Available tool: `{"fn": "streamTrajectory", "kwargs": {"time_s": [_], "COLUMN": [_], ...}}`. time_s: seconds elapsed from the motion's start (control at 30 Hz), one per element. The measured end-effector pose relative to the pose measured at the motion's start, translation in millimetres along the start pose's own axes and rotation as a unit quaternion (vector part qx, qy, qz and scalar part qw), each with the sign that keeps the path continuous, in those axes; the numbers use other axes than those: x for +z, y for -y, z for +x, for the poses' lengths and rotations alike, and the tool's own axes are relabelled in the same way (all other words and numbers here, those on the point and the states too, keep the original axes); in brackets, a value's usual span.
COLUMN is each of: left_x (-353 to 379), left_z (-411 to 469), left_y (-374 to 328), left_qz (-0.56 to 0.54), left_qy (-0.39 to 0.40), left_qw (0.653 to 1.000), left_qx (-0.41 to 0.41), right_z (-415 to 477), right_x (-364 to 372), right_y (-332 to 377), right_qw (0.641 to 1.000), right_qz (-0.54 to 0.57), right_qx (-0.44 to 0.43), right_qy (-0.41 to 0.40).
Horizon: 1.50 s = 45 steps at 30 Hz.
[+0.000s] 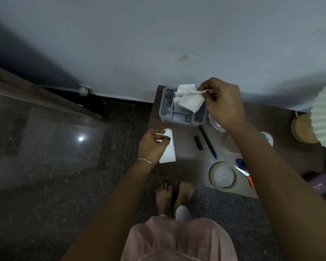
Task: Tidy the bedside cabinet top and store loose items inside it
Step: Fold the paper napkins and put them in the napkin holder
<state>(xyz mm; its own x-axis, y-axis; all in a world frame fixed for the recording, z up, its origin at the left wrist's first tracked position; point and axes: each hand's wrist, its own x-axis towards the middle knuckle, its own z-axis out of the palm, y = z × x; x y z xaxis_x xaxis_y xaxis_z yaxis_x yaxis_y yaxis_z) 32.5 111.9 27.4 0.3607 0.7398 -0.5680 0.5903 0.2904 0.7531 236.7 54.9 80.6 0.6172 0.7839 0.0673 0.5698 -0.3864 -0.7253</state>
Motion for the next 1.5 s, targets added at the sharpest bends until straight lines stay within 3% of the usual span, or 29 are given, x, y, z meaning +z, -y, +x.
{"fn": "streamTrajectory", "kwargs": {"time_s": [0.27,0.5,0.63,0.8,0.97,1.03,1.23,1.5], "left_x": [0.0,3.8,5.3,4.5,2.5,3.5,11.1,20.6], "left_z": [-5.3,-3.4,-3.7,-1.4,-2.2,-4.1,-3.4,5.7], "left_y": [21.1,20.0,23.2,28.0,28.9,28.8,36.6,44.4], "left_qz": [-0.021,-0.015,-0.012,0.002,0.016,0.018,0.023,0.003], "left_qy": [0.013,0.015,0.011,-0.025,-0.049,-0.053,-0.026,-0.014], "left_qw": [0.997,0.995,0.994,0.993,0.993,0.993,0.993,0.983], "left_qx": [-0.072,-0.094,-0.105,-0.111,-0.107,-0.105,-0.115,-0.180], "right_z": [-0.7,1.4,-1.0,-10.4,-56.3,-88.7,-155.7,-142.8], "right_x": [27.0,36.4,37.8,34.2,34.3,46.8,107.2,132.3], "right_y": [-4.9,-7.6,-9.1,-15.7,-2.8,2.4,0.2,-6.7], "right_qw": [0.989,0.967,0.970,0.989,0.992,0.987,0.968,0.942], "right_qz": [-0.105,-0.199,-0.200,-0.137,-0.045,-0.012,0.042,0.102], "right_qx": [-0.100,-0.115,-0.115,-0.042,0.046,0.099,0.222,0.301], "right_qy": [0.041,0.111,0.082,0.035,-0.112,-0.127,0.112,0.107]}}
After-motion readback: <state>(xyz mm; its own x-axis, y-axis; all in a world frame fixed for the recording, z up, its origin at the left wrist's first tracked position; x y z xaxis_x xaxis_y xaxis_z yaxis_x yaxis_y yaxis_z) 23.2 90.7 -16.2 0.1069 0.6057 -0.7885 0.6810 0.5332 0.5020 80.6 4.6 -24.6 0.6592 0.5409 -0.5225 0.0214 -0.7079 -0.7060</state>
